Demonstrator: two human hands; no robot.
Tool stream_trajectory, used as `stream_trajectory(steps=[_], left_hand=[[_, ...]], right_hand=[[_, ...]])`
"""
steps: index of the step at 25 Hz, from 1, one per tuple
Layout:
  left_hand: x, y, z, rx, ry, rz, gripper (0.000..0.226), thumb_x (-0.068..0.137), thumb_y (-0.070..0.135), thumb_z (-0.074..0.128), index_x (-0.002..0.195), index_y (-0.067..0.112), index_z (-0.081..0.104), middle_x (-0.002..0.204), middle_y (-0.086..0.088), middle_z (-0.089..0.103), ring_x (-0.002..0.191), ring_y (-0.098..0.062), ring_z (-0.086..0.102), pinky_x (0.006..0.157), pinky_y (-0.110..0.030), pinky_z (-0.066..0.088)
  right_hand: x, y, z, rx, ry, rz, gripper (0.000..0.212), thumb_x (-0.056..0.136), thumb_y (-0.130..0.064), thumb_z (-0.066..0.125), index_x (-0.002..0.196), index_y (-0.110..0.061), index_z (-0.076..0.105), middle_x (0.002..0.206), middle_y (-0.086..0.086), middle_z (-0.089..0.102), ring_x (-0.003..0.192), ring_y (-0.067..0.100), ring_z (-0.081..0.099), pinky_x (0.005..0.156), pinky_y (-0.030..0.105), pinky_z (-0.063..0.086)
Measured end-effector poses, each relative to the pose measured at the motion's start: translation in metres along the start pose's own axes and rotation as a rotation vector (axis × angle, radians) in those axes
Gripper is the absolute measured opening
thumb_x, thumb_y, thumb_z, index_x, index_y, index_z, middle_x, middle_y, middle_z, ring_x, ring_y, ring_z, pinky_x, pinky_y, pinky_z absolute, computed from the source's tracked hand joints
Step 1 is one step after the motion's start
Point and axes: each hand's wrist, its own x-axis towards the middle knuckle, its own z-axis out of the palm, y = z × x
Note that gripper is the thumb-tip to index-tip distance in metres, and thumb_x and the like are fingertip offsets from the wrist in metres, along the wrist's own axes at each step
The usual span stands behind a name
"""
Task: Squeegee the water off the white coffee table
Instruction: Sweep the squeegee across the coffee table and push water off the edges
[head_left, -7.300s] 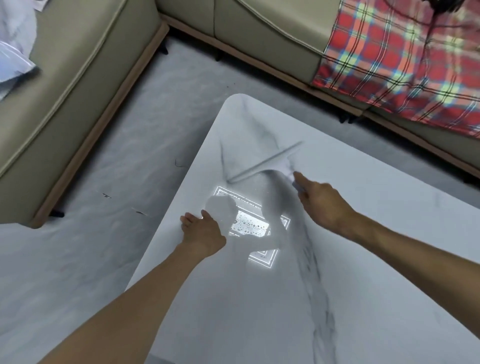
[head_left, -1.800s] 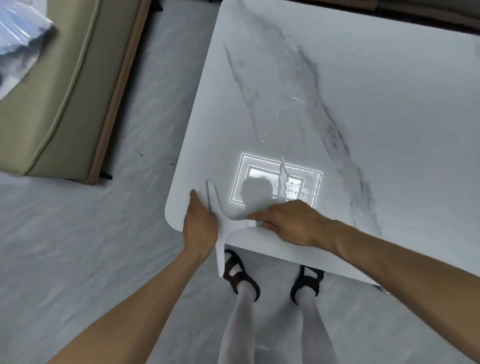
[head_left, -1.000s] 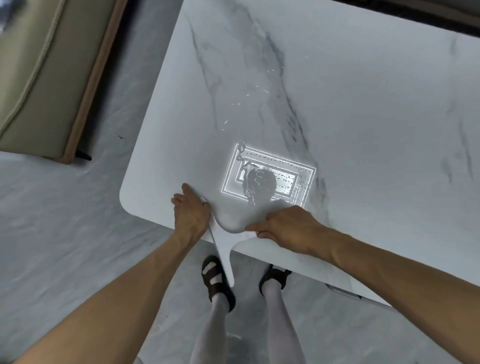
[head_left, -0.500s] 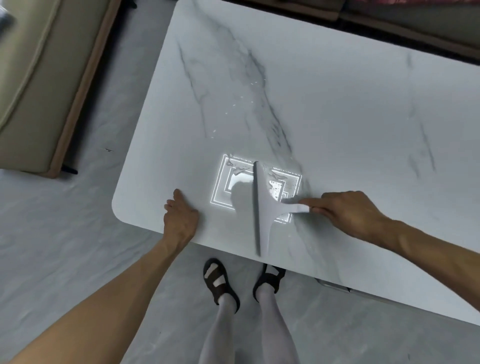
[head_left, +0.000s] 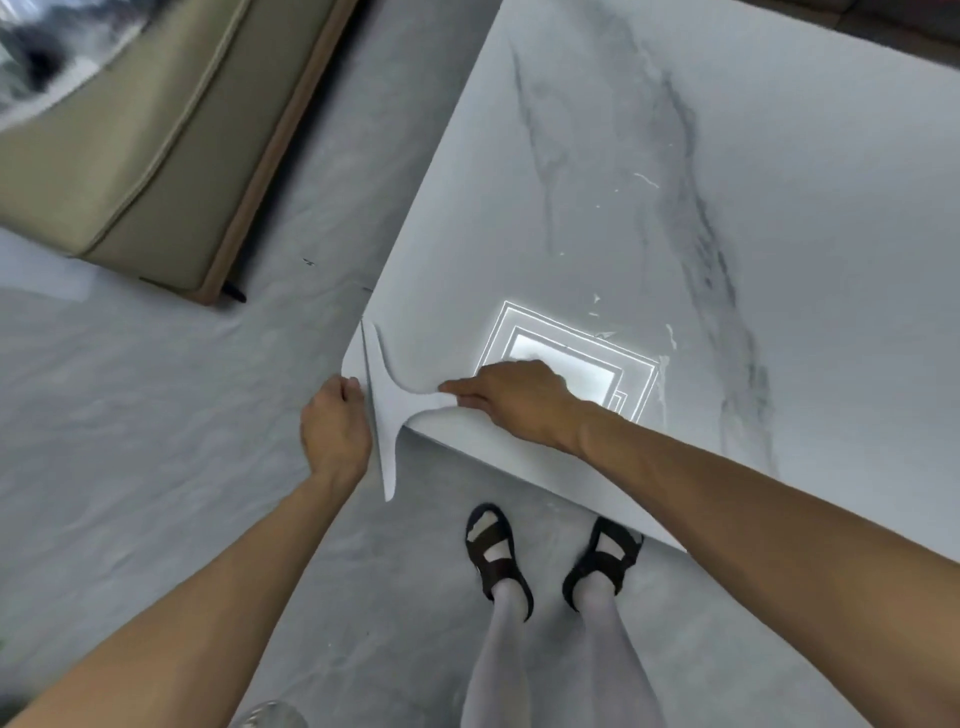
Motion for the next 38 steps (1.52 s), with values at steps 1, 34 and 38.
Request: stream_trajectory(steps=[1,34,38], left_hand=[[-0.003,0.0,0.004,0.011,-0.029,0.015,0.04,0.101,0.023,0.037,0.076,-0.001,0.056,0.073,-0.012,0.058,0.068,-0.027,0.051,0.063,-0.032,0.035],[-0.157,0.159,0.144,0.365,-0.497,0.198,0.06,0.084,-0.002,0.043,0.142,-0.001,0.03,0.155,-0.027,0.019,0.142,-0.041,0.027,0.107,-0.042,0.04],[-0.153,0.159,0.133,0.314,-0.507,0.192,0.051,0.086,0.001,0.049,0.135,0.004,0.039,0.143,-0.021,0.038,0.127,-0.039,0.046,0.098,-0.041,0.044]], right_hand=[[-0.007,0.009,-0.003,0.0,0.021,0.013,0.037,0.1,-0.049,0.028,0.134,-0.054,0.042,0.108,-0.006,0.062,0.105,0.022,0.057,0.079,0.034,0.042],[-0.308,0.248,-0.079,-0.167,0.203,0.361,0.046,0.096,-0.055,0.01,0.131,-0.058,0.039,0.084,-0.013,0.061,0.079,0.018,0.06,0.06,0.029,0.038],[-0.289,0.206,-0.049,-0.04,0.162,0.142,0.036,0.098,-0.047,0.03,0.132,-0.056,0.038,0.11,-0.019,0.065,0.098,0.011,0.062,0.069,0.025,0.039]])
